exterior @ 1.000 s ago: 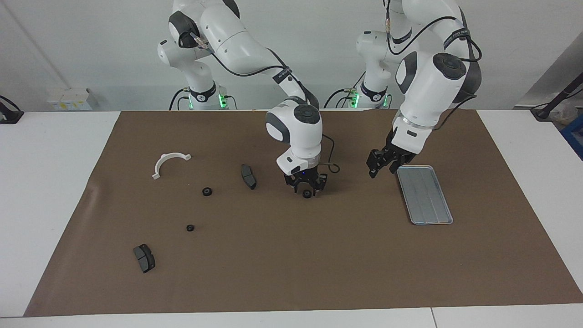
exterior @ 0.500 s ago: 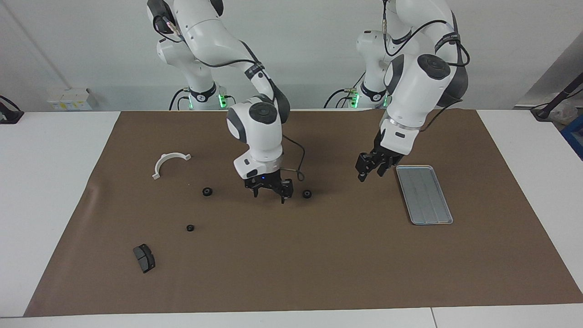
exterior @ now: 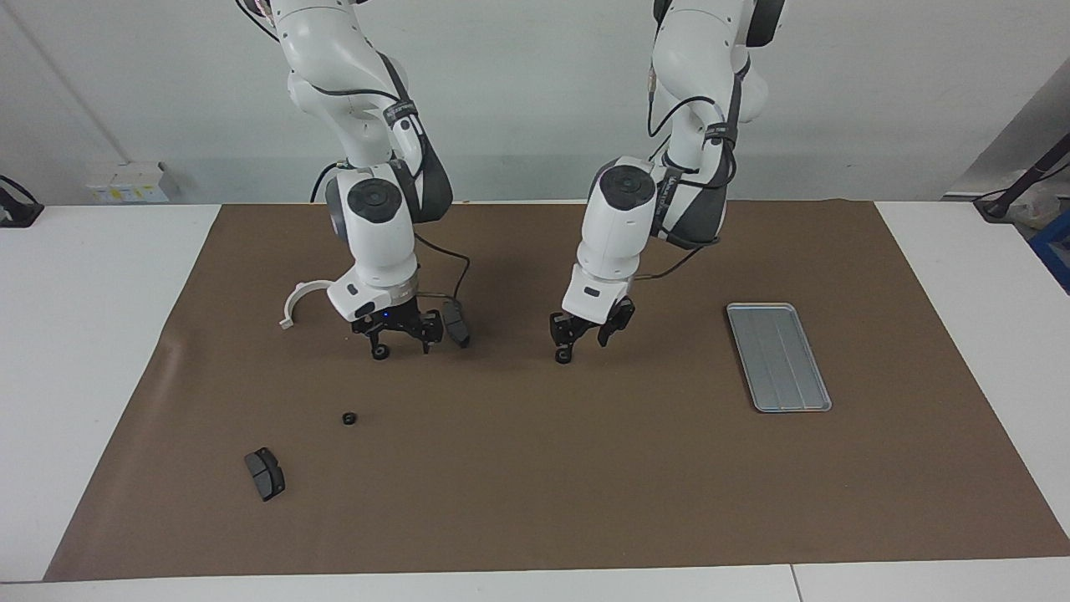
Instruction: Pick bearing gear from pile to tray
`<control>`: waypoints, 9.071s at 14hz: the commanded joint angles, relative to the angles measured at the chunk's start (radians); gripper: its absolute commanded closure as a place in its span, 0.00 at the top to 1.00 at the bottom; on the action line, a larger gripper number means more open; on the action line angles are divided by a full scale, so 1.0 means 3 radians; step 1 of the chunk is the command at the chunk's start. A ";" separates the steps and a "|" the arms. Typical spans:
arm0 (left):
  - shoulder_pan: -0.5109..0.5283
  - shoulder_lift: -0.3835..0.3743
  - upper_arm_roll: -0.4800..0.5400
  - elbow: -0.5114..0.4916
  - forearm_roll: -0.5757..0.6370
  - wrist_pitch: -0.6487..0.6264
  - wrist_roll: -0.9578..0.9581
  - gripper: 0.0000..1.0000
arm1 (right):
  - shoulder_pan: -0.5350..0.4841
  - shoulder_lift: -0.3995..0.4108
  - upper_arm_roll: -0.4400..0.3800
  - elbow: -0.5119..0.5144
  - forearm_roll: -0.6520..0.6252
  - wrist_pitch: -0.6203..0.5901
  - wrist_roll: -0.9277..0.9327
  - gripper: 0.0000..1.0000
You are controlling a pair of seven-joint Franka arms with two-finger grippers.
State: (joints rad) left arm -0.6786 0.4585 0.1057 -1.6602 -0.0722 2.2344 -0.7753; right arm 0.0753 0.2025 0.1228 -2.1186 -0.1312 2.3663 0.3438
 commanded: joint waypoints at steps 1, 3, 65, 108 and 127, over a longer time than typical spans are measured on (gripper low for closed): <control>-0.0146 0.0169 0.0062 0.0037 0.0092 0.0063 -0.0049 0.63 | -0.0128 -0.0138 0.0056 -0.0300 0.0105 0.0160 -0.0205 0.86; -0.0146 0.0175 0.0052 0.0007 0.0097 0.0063 -0.0044 0.63 | -0.0133 -0.0138 0.0056 -0.0332 0.0110 0.0166 -0.0205 0.84; 0.0213 -0.0542 0.0041 -0.0633 0.0021 -0.0060 0.0540 0.74 | 0.0348 0.0634 0.0066 0.1151 -0.0212 -0.0075 0.0727 1.00; 0.2067 -0.0782 0.0082 -0.0684 -0.0276 -0.0806 0.3380 0.20 | 0.0914 0.0849 0.0184 0.1351 -0.0119 -0.0034 0.1578 0.00; 0.0734 -0.0665 0.0077 -0.0618 -0.0250 -0.0076 0.1221 0.68 | 0.0778 0.0538 0.0189 0.1131 -0.0304 -0.0095 0.1790 1.00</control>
State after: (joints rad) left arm -0.4062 0.2365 0.1134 -1.8674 -0.1451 2.1684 -0.3230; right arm 0.3620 0.4230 0.1683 -1.7427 -0.2025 2.3562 0.9065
